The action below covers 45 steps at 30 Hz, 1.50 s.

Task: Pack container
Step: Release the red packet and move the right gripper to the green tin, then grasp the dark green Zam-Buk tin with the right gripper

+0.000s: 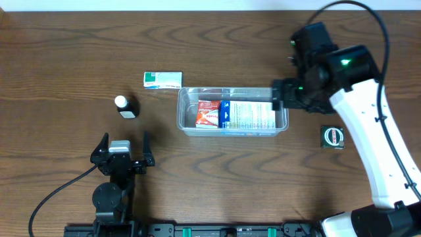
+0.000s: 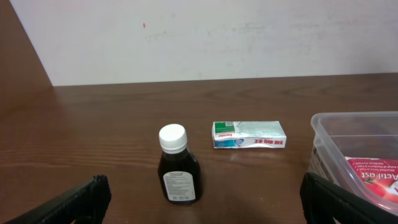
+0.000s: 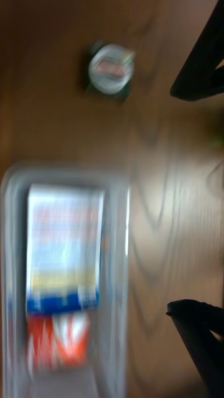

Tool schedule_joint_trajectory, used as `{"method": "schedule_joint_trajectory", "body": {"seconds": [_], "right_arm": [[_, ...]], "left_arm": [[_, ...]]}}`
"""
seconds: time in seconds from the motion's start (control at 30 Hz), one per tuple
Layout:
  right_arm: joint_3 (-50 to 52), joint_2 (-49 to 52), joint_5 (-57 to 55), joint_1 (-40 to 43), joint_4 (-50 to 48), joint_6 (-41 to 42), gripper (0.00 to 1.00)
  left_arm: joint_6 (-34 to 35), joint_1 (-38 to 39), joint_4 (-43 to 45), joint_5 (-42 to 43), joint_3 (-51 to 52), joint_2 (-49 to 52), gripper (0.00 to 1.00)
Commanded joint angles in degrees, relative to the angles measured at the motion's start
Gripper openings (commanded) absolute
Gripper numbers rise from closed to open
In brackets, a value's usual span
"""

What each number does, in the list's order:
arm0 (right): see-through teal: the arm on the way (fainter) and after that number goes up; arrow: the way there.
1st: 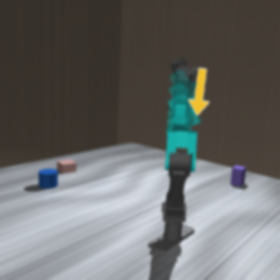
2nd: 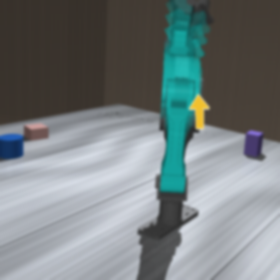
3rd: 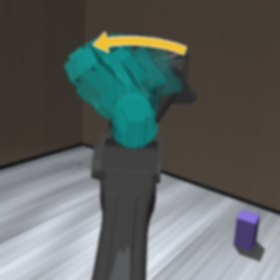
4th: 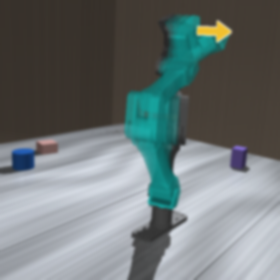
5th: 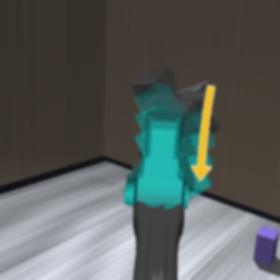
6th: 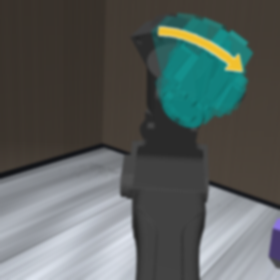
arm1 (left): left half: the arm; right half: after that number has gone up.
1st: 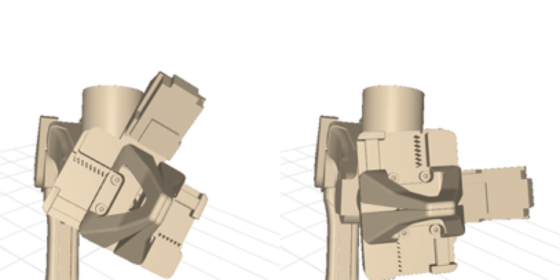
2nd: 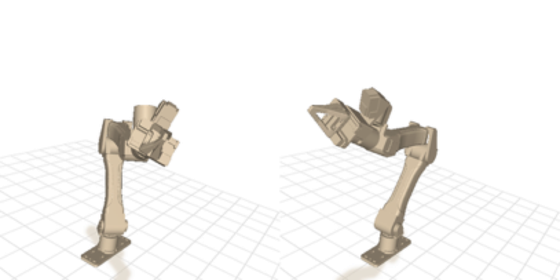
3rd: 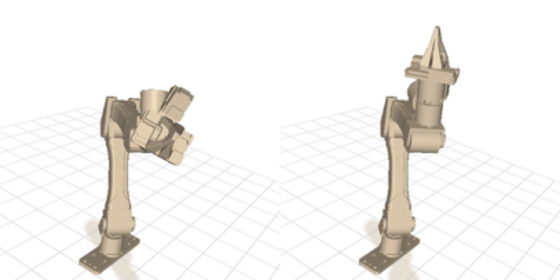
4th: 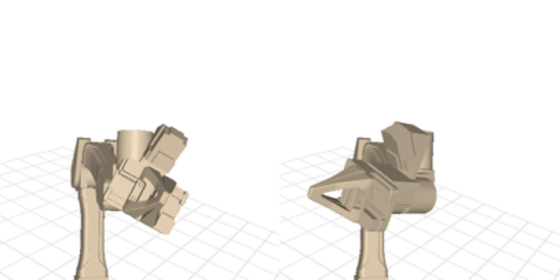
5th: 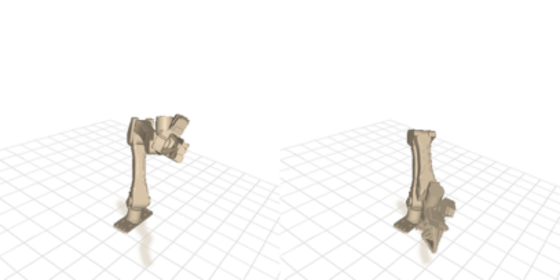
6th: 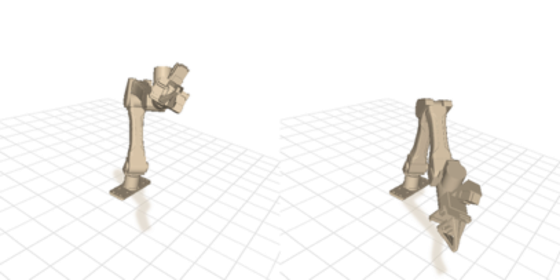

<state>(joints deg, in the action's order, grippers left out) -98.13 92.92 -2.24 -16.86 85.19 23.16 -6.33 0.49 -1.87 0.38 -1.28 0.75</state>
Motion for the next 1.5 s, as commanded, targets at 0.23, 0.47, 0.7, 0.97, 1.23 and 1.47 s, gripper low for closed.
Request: {"method": "schedule_joint_trajectory", "body": {"seconds": [0.23,0.47,0.7,0.97,1.23,1.47], "right_arm": [[18.14,-0.26,-4.83,12.94,-6.67,7.48,0.99],[27.10,-0.26,-4.85,19.69,-12.61,7.43,0.99],[34.82,-0.26,-4.85,24.04,-21.18,1.53,0.99],[39.45,-0.22,-5.05,27.65,-32.50,-1.14,0.99],[40.02,0.37,-4.79,27.61,-41.83,-6.23,0.99],[41.66,1.66,-4.76,27.63,-43.56,-8.72,0.99]], "left_arm": [[-0.94,0.20,-2.21,-1.70,1.05,-0.04,0.98],[-0.94,0.20,-2.19,-1.70,1.05,-0.04,0.98],[-0.94,0.20,-2.21,-1.70,1.05,-0.04,0.98],[-0.94,0.20,-2.21,-1.70,1.05,-0.04,0.98],[-0.94,0.20,-2.21,-1.70,1.05,-0.04,0.98],[-0.94,0.20,-2.21,-1.70,1.05,-0.04,0.98]]}}
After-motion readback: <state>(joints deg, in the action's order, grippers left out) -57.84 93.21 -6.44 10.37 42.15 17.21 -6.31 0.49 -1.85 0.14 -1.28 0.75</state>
